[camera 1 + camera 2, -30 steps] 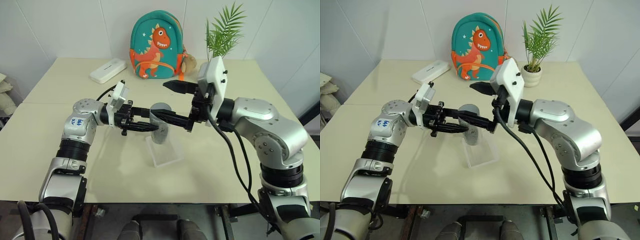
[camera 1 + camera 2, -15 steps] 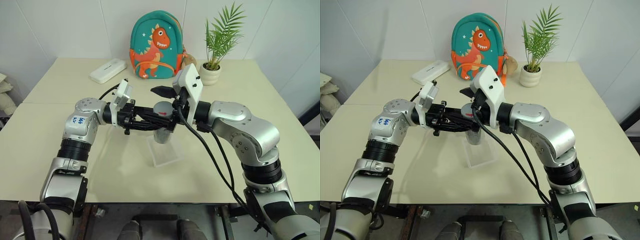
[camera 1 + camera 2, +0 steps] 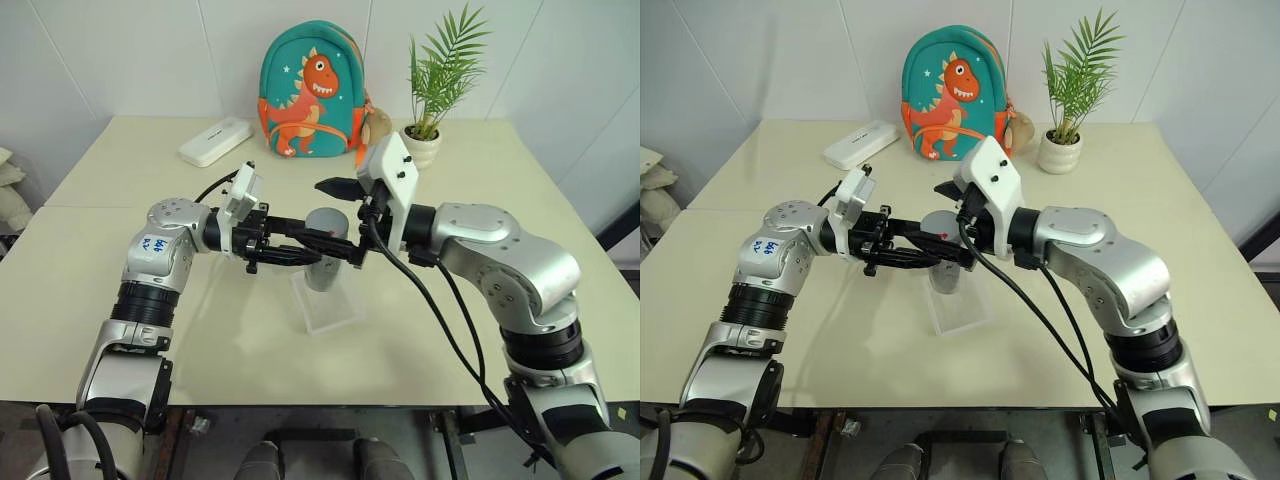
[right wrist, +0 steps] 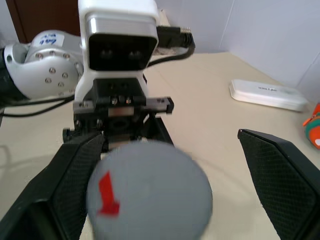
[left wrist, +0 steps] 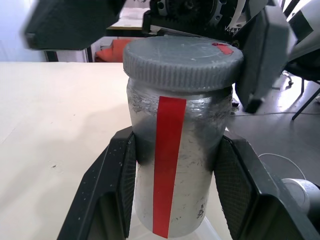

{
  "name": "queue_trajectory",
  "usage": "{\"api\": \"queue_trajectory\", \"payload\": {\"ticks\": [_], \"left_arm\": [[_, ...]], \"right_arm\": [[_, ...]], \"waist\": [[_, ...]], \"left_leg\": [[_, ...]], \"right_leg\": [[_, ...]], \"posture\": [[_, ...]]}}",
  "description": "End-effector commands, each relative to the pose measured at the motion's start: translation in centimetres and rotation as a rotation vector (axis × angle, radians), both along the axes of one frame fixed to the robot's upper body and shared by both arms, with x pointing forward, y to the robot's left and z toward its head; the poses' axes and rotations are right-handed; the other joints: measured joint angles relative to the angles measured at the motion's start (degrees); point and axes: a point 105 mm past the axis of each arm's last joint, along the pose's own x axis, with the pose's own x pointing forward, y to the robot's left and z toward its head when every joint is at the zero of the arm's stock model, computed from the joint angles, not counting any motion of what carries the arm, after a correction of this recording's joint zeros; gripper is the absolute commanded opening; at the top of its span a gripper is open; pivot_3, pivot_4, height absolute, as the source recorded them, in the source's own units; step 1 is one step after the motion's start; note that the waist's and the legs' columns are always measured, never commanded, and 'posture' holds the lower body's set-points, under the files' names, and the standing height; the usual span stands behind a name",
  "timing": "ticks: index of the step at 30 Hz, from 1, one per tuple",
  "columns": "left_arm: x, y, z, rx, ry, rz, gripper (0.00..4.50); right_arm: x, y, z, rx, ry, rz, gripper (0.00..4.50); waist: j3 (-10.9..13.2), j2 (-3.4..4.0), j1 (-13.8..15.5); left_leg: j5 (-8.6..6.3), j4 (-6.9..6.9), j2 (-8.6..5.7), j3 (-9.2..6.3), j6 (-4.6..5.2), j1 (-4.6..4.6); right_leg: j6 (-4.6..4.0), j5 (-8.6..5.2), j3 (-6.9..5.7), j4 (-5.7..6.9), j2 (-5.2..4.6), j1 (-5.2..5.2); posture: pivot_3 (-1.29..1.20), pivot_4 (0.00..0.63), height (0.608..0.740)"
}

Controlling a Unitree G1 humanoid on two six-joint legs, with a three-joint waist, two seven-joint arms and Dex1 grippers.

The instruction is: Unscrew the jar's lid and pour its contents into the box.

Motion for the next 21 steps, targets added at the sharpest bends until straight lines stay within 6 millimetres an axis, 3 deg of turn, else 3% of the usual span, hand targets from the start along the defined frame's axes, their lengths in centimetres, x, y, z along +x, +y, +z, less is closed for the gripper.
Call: {"api": "queue_trajectory", "payload": {"ticks": [1, 14, 21], "left_arm": [[-0.8, 0.5, 1.1, -0.025, -0.051, -0.028, 1.88], [-0.7, 0.7, 1.1, -0.034, -0.041, -0.015, 1.88], [-0.4, 0.7, 1.0, -0.036, -0.036, -0.012, 1.88]], "right_arm": [[0.7, -2.9, 1.4, 0.024, -0.050, -0.114, 4.48], [0.8, -6.2, 2.0, 0.006, -0.066, -0.205, 4.48], [-0.7, -5.8, 2.2, 0.006, -0.065, -0.131, 4.48]], "waist": [[0.0, 0.00, 0.0], [0.0, -0.02, -0.1], [0.0, -0.03, 0.0]], "left_leg": [[0.00, 0.00, 0.00, 0.00, 0.00, 0.00], [0.00, 0.01, 0.00, 0.00, 0.00, -0.01], [0.00, 0.01, 0.00, 0.01, 0.00, 0.00]], "right_leg": [[-0.01, 0.00, 0.00, 0.00, 0.00, 0.00], [-0.16, -0.09, 0.02, 0.00, 0.00, -0.01], [-0.20, -0.11, 0.03, -0.01, -0.01, -0.01]], "posture": [[0.00, 0.150, 0.740], [0.00, 0.150, 0.740], [0.00, 0.150, 0.740]]}}
